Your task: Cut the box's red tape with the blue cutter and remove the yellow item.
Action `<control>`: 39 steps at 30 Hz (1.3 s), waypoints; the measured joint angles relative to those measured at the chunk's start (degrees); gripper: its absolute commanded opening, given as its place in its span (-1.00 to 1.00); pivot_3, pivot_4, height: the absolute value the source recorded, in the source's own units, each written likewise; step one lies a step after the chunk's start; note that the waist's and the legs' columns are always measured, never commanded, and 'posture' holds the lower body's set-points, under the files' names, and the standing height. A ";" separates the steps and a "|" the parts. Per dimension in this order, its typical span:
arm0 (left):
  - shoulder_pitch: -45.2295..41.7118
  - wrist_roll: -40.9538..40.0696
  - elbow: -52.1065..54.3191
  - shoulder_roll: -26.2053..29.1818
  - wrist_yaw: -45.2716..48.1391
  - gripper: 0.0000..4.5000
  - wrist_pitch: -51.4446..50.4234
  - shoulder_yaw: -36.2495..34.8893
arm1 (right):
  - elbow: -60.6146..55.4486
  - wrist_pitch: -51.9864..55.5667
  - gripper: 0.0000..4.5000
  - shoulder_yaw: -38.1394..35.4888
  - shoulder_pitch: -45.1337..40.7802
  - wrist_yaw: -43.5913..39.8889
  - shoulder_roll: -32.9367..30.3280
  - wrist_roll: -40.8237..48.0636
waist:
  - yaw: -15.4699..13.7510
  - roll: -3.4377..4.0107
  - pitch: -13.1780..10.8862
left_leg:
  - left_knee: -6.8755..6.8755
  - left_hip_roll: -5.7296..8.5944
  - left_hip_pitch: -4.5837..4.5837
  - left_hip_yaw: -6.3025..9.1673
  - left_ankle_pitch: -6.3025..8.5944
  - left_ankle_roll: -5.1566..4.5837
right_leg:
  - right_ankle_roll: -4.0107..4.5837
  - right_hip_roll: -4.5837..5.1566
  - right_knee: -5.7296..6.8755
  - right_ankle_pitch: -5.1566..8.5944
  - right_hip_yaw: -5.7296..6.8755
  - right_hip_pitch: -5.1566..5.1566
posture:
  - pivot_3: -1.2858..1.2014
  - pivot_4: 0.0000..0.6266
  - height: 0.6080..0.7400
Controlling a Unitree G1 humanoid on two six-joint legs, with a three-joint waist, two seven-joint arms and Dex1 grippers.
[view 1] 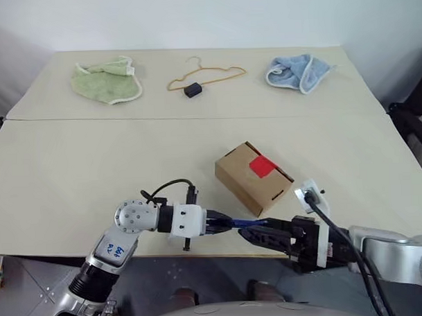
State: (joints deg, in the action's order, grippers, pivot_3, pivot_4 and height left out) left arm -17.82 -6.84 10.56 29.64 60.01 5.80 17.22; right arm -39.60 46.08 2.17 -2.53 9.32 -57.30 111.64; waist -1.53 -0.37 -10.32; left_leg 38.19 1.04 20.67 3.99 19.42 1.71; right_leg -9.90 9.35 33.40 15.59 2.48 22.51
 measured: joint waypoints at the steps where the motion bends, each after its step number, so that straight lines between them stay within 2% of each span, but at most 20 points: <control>1: 0.00 0.15 0.00 -0.03 -0.18 -0.81 -0.11 0.08 | 0.64 0.05 1.00 0.92 -0.95 0.72 0.25 -0.01 | 0.00 0.00 0.00 | 0.00 0.00 0.00 0.00 0.00 0.00 | 0.00 0.00 0.00 0.00 0.00 0.00 | 0.03 -0.52 1.00; 2: 0.00 0.24 0.00 -0.05 -0.37 -0.81 -0.19 0.13 | 1.35 0.10 1.00 1.72 -1.72 1.29 0.56 -0.13 | 0.00 0.00 0.00 | -0.01 0.00 0.00 0.00 -0.01 0.02 | 0.00 0.00 -0.01 0.00 0.00 0.01 | 0.03 -0.52 1.00; 5: 0.02 0.37 0.00 -0.26 -0.70 -0.81 -0.31 0.17 | 2.90 0.23 0.74 3.76 -3.42 2.33 2.32 -1.04 | 0.03 0.00 0.00 | -0.01 0.00 0.05 0.00 -0.05 0.09 | 0.00 0.00 -0.03 0.00 0.00 0.04 | 0.03 -0.52 1.00; 12: 0.02 0.43 0.04 -0.32 -1.44 -0.81 -0.38 0.18 | 6.17 0.49 -0.29 5.50 -5.31 3.68 5.38 -4.00 | 0.02 0.01 0.00 | 0.00 0.00 0.11 0.00 -0.05 0.09 | 0.00 0.00 -0.03 0.00 0.01 0.08 | 0.03 -0.52 1.00; 21: 0.02 0.49 0.13 -0.31 -1.73 -0.81 -0.92 0.19 | 6.56 1.57 -0.29 5.67 -5.24 3.66 7.50 -6.56 | 0.03 0.01 0.00 | 0.01 0.01 0.30 0.01 -0.06 0.10 | -0.01 0.00 -0.02 0.00 0.02 0.25 | 0.03 -0.52 1.00; 38: -0.60 0.80 0.01 -0.24 -1.73 -0.81 -0.90 0.20 | 8.30 2.94 -0.29 3.14 -3.87 -0.16 7.07 -8.10 | 0.02 0.01 0.00 | 0.03 0.01 0.34 0.02 -0.06 0.10 | -0.01 0.00 -0.02 -0.01 0.04 0.25 | 0.03 -0.52 1.00; 39: -0.66 0.89 0.00 -0.24 -1.73 -0.81 -0.90 0.20 | 8.32 2.95 -0.46 3.14 -3.90 -0.35 7.13 -8.17 | 0.02 0.01 0.00 | 0.03 0.01 0.34 0.02 -0.06 0.10 | -0.02 0.00 -0.02 -0.01 0.04 0.25 | 0.03 -0.52 1.00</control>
State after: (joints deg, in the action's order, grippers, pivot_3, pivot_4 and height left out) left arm -18.47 -5.96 10.57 29.40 58.29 4.90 17.42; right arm -31.28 49.04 5.31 -6.42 8.96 -50.17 103.47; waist -1.51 -0.36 -10.32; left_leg 38.22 1.05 21.00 4.01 19.37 1.81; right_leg -9.92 9.35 33.38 15.58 2.52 22.76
